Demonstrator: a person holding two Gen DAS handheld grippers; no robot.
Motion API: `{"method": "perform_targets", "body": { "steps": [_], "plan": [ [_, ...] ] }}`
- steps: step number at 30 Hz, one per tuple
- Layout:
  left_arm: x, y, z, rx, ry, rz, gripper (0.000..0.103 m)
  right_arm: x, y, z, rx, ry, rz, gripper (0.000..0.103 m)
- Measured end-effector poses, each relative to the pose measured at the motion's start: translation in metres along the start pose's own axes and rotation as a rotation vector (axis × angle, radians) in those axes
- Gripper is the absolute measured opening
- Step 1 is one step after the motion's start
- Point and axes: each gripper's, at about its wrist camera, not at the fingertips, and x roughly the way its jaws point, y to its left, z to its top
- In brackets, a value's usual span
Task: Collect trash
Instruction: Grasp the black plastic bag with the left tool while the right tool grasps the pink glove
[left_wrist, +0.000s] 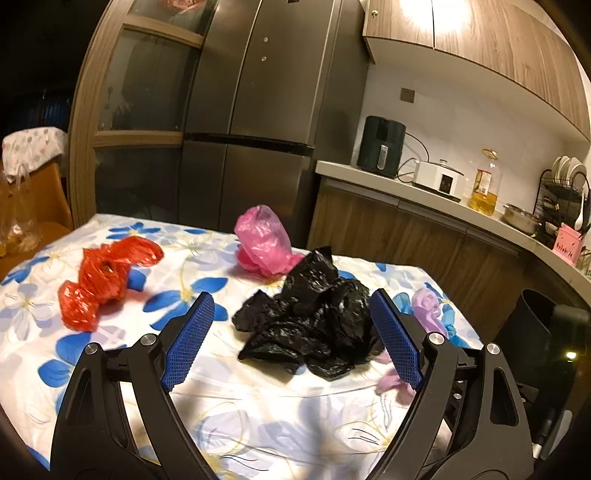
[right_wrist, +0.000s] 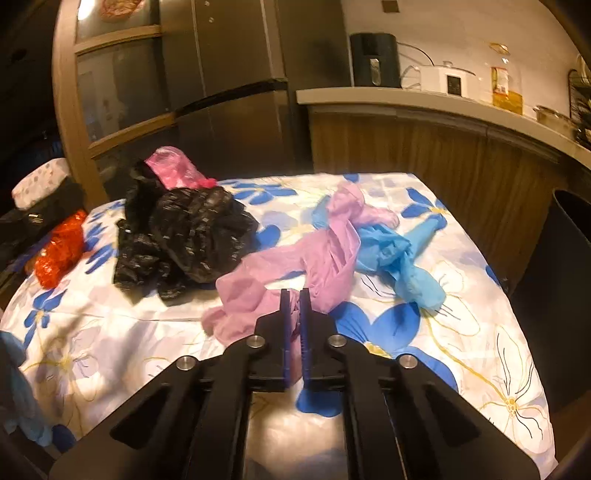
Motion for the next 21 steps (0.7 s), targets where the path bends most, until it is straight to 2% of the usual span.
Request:
{"method": "perform_targets", "body": {
  "steps": [2, 6, 9, 12, 15, 21],
  "plan": [
    [0.002, -0.005, -0.001, 0.007, 0.006, -0.014, 0.085, -0.018, -0.003, 0.003, 0.017, -0.069, 0.017, 0.003],
    [0.007, -0.015, -0.001, 0.013, 0.013, -0.037, 0.082, -0.048, -0.01, 0.007, 0.051, -0.148, 0.028, 0.003],
    [0.014, -0.026, 0.001, 0.016, 0.018, -0.048, 0.077, -0.068, -0.016, 0.009, 0.075, -0.196, 0.029, 0.003],
    [0.025, -0.039, 0.001, 0.016, 0.049, -0.069, 0.069, -0.086, -0.022, 0.011, 0.091, -0.227, 0.032, 0.003],
    [0.038, -0.049, -0.001, 0.026, 0.087, -0.068, 0.057, -0.102, -0.026, 0.012, 0.099, -0.254, 0.033, 0.003],
    [0.06, -0.056, -0.011, 0.054, 0.175, -0.028, 0.023, -0.119, -0.033, 0.012, 0.096, -0.273, 0.033, 0.003]
  ]
}}
